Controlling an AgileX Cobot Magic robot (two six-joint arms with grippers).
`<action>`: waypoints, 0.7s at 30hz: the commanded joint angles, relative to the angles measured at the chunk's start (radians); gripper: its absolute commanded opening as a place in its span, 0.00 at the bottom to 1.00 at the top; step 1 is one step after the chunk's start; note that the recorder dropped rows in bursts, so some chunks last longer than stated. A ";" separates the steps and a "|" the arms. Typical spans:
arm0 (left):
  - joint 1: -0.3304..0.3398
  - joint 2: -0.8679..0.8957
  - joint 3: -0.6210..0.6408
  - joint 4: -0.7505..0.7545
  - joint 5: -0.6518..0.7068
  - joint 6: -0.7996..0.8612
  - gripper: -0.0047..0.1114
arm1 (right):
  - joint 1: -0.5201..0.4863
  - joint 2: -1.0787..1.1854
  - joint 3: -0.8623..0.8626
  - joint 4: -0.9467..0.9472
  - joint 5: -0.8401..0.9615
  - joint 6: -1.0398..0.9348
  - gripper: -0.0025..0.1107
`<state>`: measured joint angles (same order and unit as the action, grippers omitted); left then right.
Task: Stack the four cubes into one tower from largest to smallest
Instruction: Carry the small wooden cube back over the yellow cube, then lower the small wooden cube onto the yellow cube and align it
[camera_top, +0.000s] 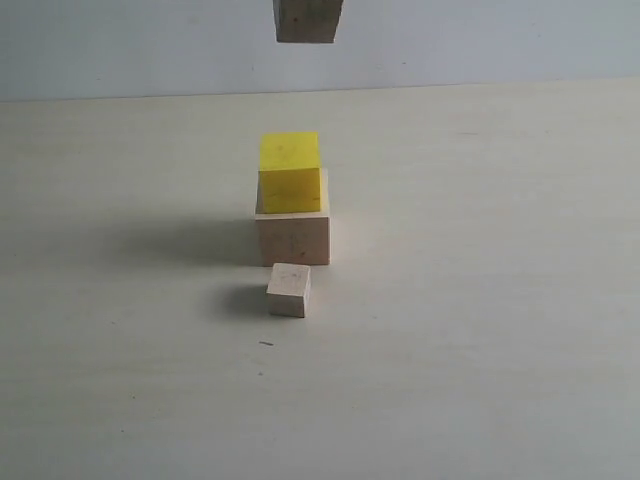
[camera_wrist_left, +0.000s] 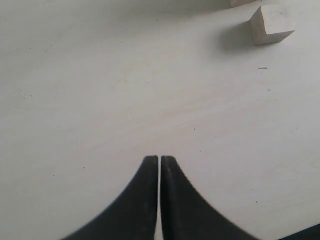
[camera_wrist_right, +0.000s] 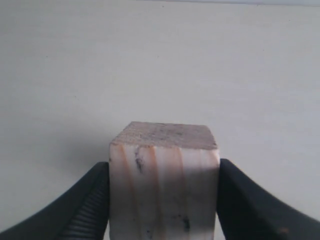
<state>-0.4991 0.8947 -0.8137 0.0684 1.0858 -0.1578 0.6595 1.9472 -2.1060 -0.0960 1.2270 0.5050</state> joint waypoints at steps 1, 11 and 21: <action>0.001 -0.004 0.002 -0.003 -0.005 0.001 0.08 | -0.008 0.065 0.016 0.043 -0.006 -0.008 0.02; 0.001 -0.004 0.002 -0.003 0.006 0.001 0.08 | -0.008 0.145 0.016 0.074 -0.006 -0.006 0.02; 0.001 -0.004 0.002 -0.003 0.008 0.001 0.08 | -0.008 0.144 0.025 0.128 -0.006 0.001 0.02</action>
<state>-0.4991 0.8947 -0.8137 0.0684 1.0938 -0.1578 0.6555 2.0985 -2.0925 0.0077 1.2294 0.5183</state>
